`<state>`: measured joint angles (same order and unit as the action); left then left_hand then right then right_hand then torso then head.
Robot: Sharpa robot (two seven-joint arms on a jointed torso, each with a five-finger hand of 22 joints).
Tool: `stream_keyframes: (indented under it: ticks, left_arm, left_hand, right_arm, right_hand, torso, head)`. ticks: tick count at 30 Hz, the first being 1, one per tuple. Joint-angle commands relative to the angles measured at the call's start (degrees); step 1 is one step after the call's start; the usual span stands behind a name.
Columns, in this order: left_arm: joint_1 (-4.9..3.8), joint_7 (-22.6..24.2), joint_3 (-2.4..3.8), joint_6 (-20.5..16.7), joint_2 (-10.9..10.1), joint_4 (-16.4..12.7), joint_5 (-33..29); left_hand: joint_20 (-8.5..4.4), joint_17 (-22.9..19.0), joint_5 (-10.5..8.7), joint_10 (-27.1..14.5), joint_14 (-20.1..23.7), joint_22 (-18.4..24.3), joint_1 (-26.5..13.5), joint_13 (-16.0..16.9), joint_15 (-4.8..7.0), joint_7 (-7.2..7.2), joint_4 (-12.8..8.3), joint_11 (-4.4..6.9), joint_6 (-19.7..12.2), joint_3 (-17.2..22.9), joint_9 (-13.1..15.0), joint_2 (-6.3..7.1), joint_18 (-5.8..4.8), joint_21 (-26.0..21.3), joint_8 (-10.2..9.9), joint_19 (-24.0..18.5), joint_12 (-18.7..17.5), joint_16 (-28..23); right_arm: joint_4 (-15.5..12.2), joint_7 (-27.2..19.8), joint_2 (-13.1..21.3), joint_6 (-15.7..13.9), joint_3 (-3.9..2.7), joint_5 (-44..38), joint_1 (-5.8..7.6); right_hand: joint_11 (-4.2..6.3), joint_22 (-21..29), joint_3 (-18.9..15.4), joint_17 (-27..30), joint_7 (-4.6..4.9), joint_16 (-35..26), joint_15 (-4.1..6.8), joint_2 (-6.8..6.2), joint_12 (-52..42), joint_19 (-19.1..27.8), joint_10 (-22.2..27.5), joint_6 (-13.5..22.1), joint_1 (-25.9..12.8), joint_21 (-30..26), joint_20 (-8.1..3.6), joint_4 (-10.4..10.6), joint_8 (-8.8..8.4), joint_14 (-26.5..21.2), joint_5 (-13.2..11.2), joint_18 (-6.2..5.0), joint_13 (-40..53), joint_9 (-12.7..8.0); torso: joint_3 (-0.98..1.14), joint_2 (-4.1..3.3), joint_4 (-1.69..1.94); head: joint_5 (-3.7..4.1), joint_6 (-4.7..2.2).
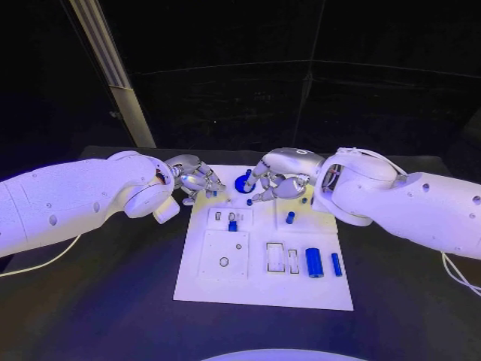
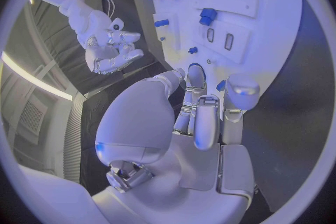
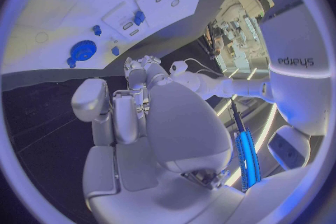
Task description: Assemble the parts on the task board
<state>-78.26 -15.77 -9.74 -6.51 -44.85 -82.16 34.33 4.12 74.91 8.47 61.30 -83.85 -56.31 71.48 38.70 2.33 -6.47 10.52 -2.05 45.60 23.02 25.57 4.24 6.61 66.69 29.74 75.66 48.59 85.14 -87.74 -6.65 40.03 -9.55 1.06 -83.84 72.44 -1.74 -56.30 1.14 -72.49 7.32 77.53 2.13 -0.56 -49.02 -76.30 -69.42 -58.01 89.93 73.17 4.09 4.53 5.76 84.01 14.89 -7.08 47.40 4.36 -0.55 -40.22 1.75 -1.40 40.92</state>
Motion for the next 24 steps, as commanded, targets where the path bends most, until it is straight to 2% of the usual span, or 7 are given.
stream_keyframes:
  ticks: [1,3,4,9,12,17,24]
  left_arm:
    - [0.03,10.5,-0.34,-4.9,-0.8,-0.7,-12.4]
    - [0.04,12.0,-0.58,-5.2,-1.4,-1.1,-14.0]
    - [0.04,12.3,-0.64,-5.3,-1.6,-1.3,-14.4]
    - [0.05,13.3,-0.84,-5.9,-2.7,-2.1,-15.7]
    - [0.05,13.4,-0.88,-6.3,-3.3,-2.5,-15.9]
    - [0.05,13.6,-0.9,-7.0,-4.1,-3.2,-16.1]
    - [0.04,13.6,-0.91,-7.6,-5.0,-3.7,-16.2]
  left_hand:
    - [0.02,7.4,0.03,-0.3,-3.5,1.7,0.7,-0.5,-0.4,-0.42,-0.1,-0.07,0.0,0.4,-0.3,0.14,0.66,-1.4,-0.4,-0.9,-0.4,-0.8]
    - [0.06,7.1,0.02,-0.3,-3.4,2.2,0.7,-0.7,-0.43,-0.46,-0.1,-0.11,0.0,0.5,-0.5,0.14,0.75,-1.8,-0.4,-1.2,-0.4,-1.1]
    - [0.07,7.1,0.01,-0.3,-3.4,2.3,0.6,-0.7,-0.45,-0.48,-0.1,-0.13,0.0,0.5,-0.5,0.12,0.77,-1.9,-0.4,-1.2,-0.4,-1.1]
    - [0.15,7.3,-0.12,0.6,-3.5,2.1,-0.2,-0.9,-0.47,-0.35,0.4,-0.08,0.5,0.1,-0.9,0.23,0.71,-1.9,0.0,-1.0,0.4,-0.9]
    - [-0.07,7.9,-0.19,1.5,-3.8,1.3,-1.0,-0.7,-0.11,0.29,0.8,0.41,2.0,-0.9,-0.8,0.51,0.58,-1.4,1.3,-0.3,1.7,-0.4]
    - [-0.97,10.0,-0.22,5.7,-4.6,-1.6,-1.8,5.9,0.92,1.84,1.2,1.67,4.3,-2.9,0.3,0.33,0.02,0.7,4.7,1.5,8.5,1.2]
    - [-1.34,10.3,-0.17,6.2,-4.7,-2.2,-1.8,7.0,1.25,2.2,1.4,2.02,4.3,-3.5,0.8,0.05,-0.11,1.1,5.8,1.9,9.7,1.4]
  right_arm:
    - [0.4,2.6,-1.9,2.3,0.49,-17.5,-0.1]
    - [1.0,2.9,-3.4,2.6,1.19,-20.6,-0.34]
    - [1.2,3.0,-3.9,2.6,1.54,-21.6,-0.42]
    - [2.8,3.2,-6.7,3.0,2.97,-26.1,-1.29]
    - [3.8,3.1,-8.0,3.0,3.26,-27.8,-1.84]
    - [5.6,2.7,-10.1,2.9,3.48,-29.9,-2.51]
    - [6.8,1.8,-11.6,3.2,3.58,-31.3,-2.9]
  right_hand:
    - [0.05,-0.3,0.6,-0.2,-0.51,0.4,0.37,-0.72,-0.9,-0.3,-0.4,0.0,0.0,0.4,-0.27,-0.1,-0.45,3.0,-0.4,0.98,0.9,-0.1]
    - [0.25,-0.4,0.9,-0.4,-0.72,0.5,0.48,-1.07,-1.3,-0.2,-0.4,0.2,-0.3,0.5,-0.36,-0.2,-0.83,3.0,-0.6,0.98,1.3,-0.3]
    - [0.38,-0.5,1.1,-0.4,-0.84,0.5,0.57,-1.23,-1.5,-0.2,-0.4,0.4,-0.4,0.6,-0.43,-0.3,-1.02,3.0,-0.7,0.97,1.4,-0.3]
    - [1.1,-0.7,1.9,-0.7,-1.17,0.7,1.12,-2.09,-2.8,0.1,-0.7,1.2,-1.7,0.8,-0.83,-0.4,-1.89,2.9,-4.7,0.96,2.6,-0.4]
    - [1.36,-0.8,2.1,-0.9,-1.27,0.8,1.31,-2.3,-3.7,0.1,-1.0,1.4,-1.9,0.9,-1.03,-0.6,-1.97,3.0,-5.4,0.97,3.5,-0.4]
    - [1.82,-1.2,2.8,-1.2,-1.62,1.1,1.68,-2.53,-5.3,0.1,-1.7,1.8,-1.7,1.1,-1.36,-1.3,-2.08,3.0,-5.7,1.01,5.2,-0.4]
    - [2.49,-1.6,4.3,-1.8,-2.54,1.4,2.23,-2.85,-6.8,0.1,-2.1,3.5,-1.8,1.5,-1.92,-2.5,-2.18,3.1,-6.0,1.07,6.9,-0.5]
  torso:
    - [-0.26,-0.03,0.41]
    - [-0.44,-0.06,0.57]
    - [-0.29,-0.08,0.36]
    - [-0.17,-0.06,0.31]
    - [-0.18,-0.15,0.24]
    - [-0.14,-0.13,0.24]
    - [-0.1,-0.1,0.15]
  head:
    - [0.17,0.17]
    - [0.29,0.32]
    - [0.14,0.33]
    - [-0.38,0.71]
    - [-0.68,0.94]
    - [-0.88,1.28]
    - [-1.32,1.76]
